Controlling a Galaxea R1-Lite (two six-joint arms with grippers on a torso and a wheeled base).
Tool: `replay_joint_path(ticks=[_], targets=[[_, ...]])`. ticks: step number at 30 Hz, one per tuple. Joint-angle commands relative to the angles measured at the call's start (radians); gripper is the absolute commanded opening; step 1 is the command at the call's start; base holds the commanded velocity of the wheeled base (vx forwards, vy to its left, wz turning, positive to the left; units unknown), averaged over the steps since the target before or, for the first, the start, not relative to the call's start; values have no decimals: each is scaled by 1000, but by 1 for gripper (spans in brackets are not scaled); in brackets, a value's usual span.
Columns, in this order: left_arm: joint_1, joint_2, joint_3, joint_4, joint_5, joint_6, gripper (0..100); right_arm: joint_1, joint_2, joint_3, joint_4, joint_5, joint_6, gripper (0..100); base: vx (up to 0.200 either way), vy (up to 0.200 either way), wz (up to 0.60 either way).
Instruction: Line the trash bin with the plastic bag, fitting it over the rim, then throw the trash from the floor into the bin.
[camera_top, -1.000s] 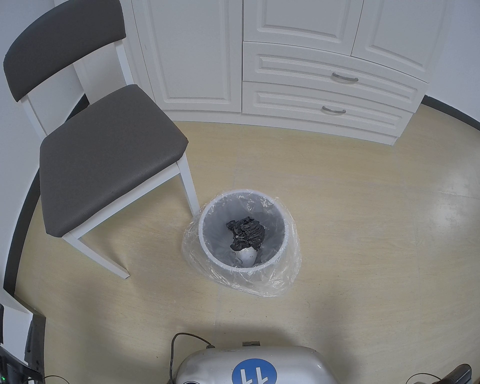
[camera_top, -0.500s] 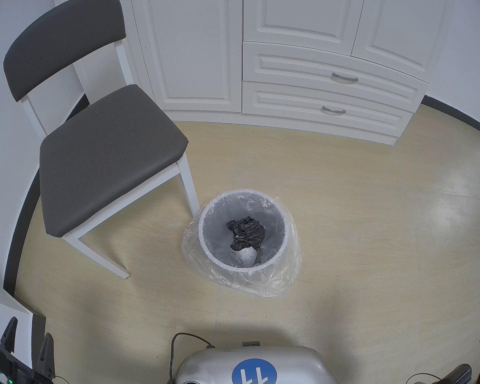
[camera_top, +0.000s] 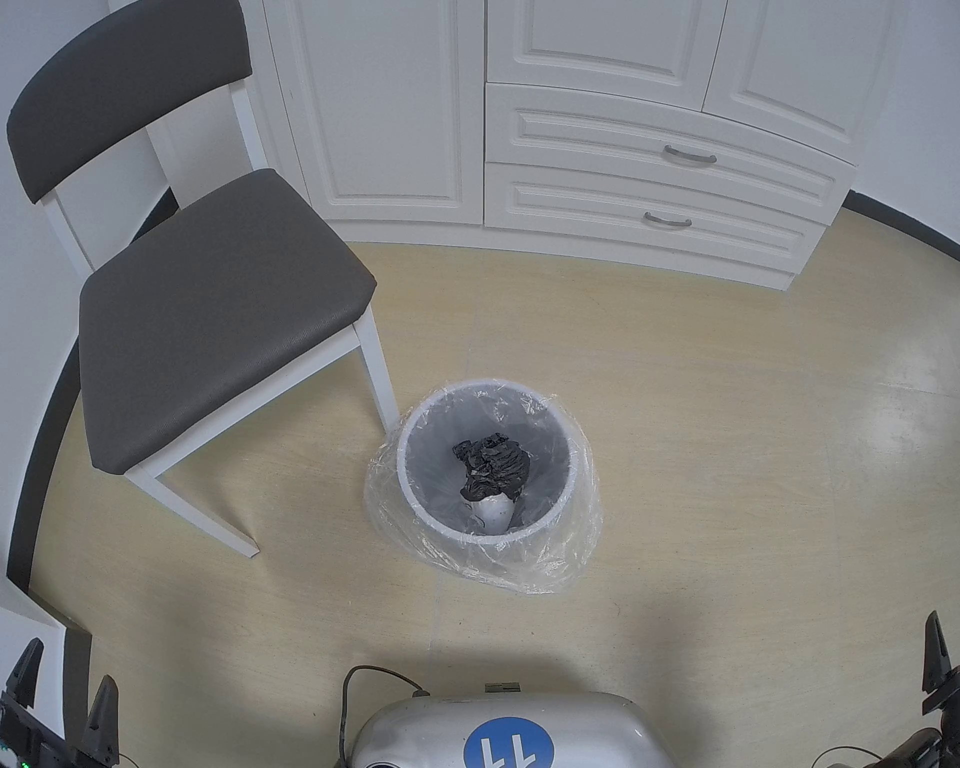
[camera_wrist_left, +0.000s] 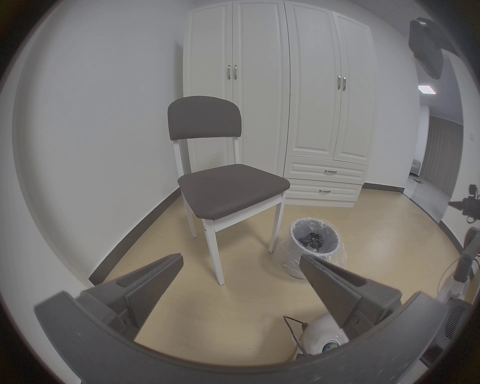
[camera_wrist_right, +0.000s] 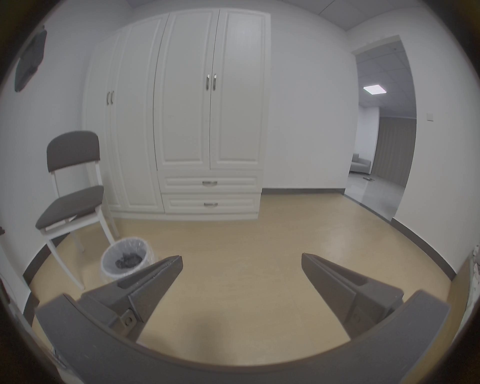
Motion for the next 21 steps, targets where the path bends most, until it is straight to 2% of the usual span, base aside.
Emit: replay_joint_path(ticks=[1, 8, 9, 10, 12, 21], targets=[[0, -11, 18, -1, 1, -3, 100, 1, -13, 18, 16, 25, 4, 100, 0, 0, 0], [0, -11, 18, 1, 1, -1, 100, 1, -13, 16, 18, 65, -8, 100, 0, 0, 0], [0, -11, 18, 1, 1, -1, 100, 1, -13, 16, 19, 95, -16, 100, 0, 0, 0], [0, -11, 18, 1, 1, -1, 100, 1, -13, 15, 22, 153, -31, 100, 0, 0, 0], [0, -11, 18, 1, 1, -1, 100, 1, -13, 15, 24, 193, -34, 100, 0, 0, 0], [0, -11, 18, 1, 1, 0, 100, 1, -13, 15, 24, 218, -7, 100, 0, 0, 0]])
